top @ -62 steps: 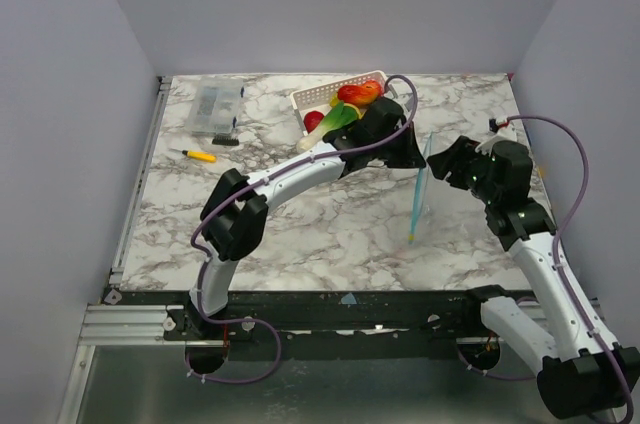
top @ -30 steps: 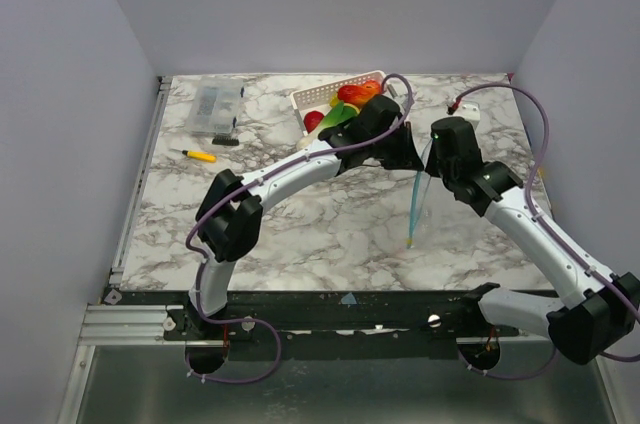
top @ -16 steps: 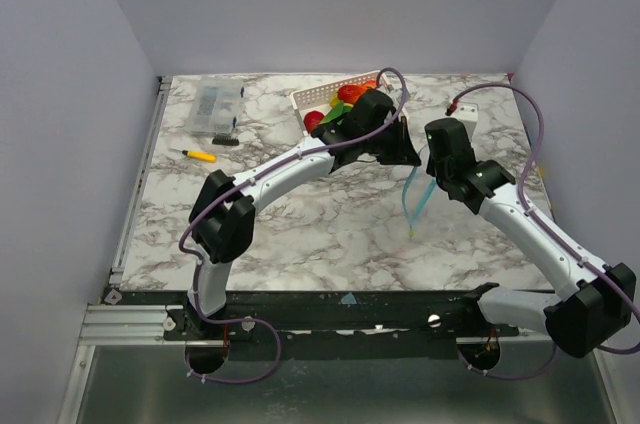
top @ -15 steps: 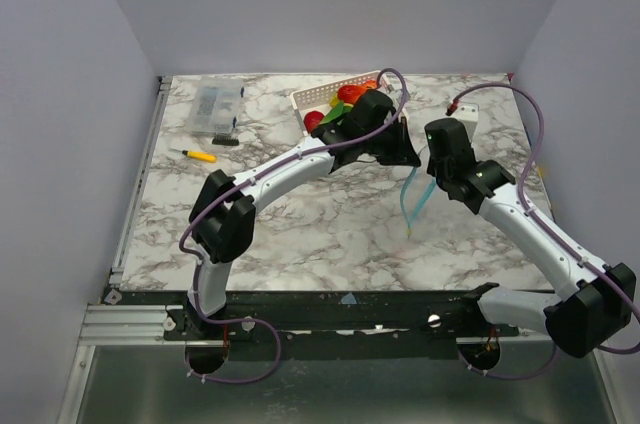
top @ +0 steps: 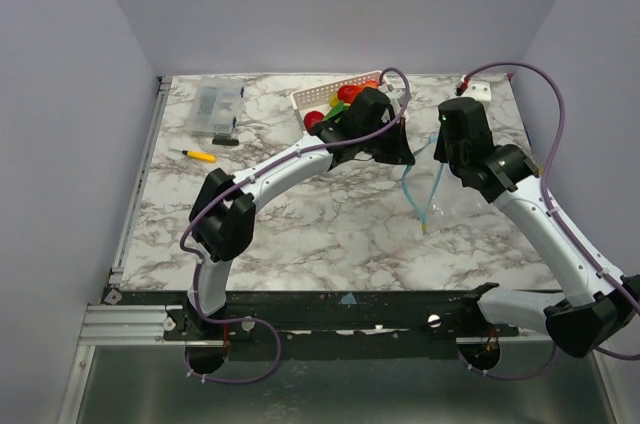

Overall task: Place the food in the zip-top bag and seal the zipper
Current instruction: Open the zipper of the food storage bag at the center of the board.

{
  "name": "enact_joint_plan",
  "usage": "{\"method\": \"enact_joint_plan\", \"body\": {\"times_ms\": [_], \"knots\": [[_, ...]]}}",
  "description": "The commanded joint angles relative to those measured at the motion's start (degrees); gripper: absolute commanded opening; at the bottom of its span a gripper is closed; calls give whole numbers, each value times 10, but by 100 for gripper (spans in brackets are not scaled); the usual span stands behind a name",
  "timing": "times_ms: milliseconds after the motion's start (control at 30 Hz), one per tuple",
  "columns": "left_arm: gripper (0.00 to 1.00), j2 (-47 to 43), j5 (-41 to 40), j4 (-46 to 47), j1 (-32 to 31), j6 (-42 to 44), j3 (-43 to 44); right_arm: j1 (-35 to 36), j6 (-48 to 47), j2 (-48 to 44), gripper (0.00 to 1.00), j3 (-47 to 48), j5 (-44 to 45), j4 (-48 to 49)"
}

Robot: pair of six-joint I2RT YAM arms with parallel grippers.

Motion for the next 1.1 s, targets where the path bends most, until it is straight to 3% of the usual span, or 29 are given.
{"method": "enact_joint_plan", "body": {"times_ms": [0, 200, 333, 567, 933, 1033, 1067], "knots": [[0, 31, -30, -33, 10, 35, 26, -1, -5, 16, 1, 27, -87, -84], [0, 20, 26, -5, 13, 3, 18, -2, -6, 20, 1, -11, -67, -84], [0, 13, 62, 46, 13, -61, -20, -1, 22, 20, 19, -27, -45, -79], [0, -11, 82, 117, 12, -134, -93, -2, 154, 34, 53, -48, -33, -67], [0, -1, 78, 57, 16, -106, -58, 0, 158, 21, 49, -129, -91, -32], [0, 5, 76, 54, 16, -98, -53, 0, 140, 11, 37, -130, -75, -43], [0, 8, 75, 51, 16, -94, -49, -1, 130, 7, 28, -127, -67, -47]]}}
